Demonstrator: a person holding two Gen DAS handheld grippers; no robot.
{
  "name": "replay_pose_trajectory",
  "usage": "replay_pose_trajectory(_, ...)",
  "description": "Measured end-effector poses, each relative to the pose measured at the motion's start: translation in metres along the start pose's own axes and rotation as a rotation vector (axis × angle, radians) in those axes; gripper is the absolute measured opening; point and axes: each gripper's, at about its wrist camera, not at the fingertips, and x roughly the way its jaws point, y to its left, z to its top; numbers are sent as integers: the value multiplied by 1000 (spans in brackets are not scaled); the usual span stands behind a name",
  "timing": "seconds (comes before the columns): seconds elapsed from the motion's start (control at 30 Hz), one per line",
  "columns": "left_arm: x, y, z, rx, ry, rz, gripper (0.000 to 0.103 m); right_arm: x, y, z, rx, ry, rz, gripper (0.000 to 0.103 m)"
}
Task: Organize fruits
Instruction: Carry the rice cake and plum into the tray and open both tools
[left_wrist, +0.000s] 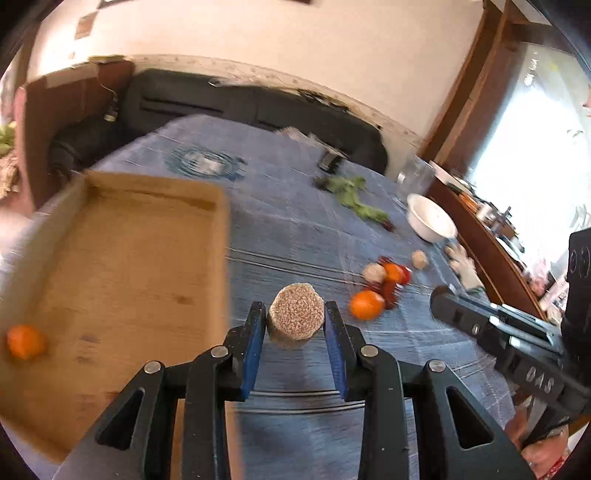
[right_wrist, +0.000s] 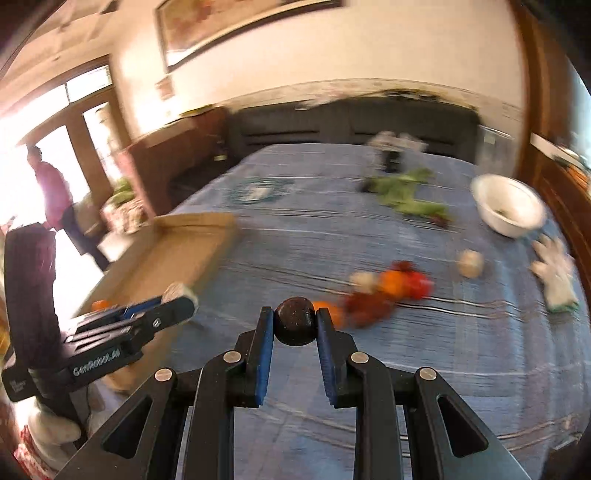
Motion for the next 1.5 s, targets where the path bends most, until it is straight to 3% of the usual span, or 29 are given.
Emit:
replay_pose_trajectory(0.1, -16, 35, 11, -9, -2, 104, 31, 15, 35, 5, -33, 26, 80, 25)
replay_pose_trajectory(0.27, -11, 92, 24, -49, 59, 250, 31, 57, 95, 7, -95, 93, 169, 26)
replay_pose_trajectory(0.4, -2, 123, 27, -97, 99, 280, 31, 98, 124, 6, -131, 159, 180, 26)
replay_pose_trajectory(0.67, 9, 155, 19, -184, 119, 250, 31, 141, 135, -2, -158, 224, 159, 26)
replay_pose_trajectory(0.77, 6, 164, 19, -231, 94, 189, 35, 147, 137, -3, -163, 233, 149, 27)
replay_pose_trajectory(0.83, 3, 165, 20, -232, 61, 168, 40, 147, 136, -5, -158, 225, 141, 40)
replay_pose_trajectory(0.87, 2, 164, 19, -221, 53, 167, 40, 144, 135, -6, -156, 211, 143, 55)
replay_pose_trajectory(0.9, 4, 163, 19, -211, 53, 171, 40, 140, 136, -6, -158, 194, 144, 64)
replay_pose_trajectory(1.03, 15, 156, 22, -149, 91, 177, 44, 118, 139, -6, -182, 140, 130, 65)
replay_pose_trajectory(1.2, 23, 144, 26, -30, 108, 247, 44, 89, 129, -6, -178, 91, 111, 67)
replay_pose_trajectory(1.37, 27, 152, 33, -20, 116, 209, 44, 62, 107, -7, -134, 52, 96, 68)
replay_pose_trajectory(1.5, 20, 156, 31, -49, 100, 158, 45, 38, 84, -10, -53, 17, 85, 74)
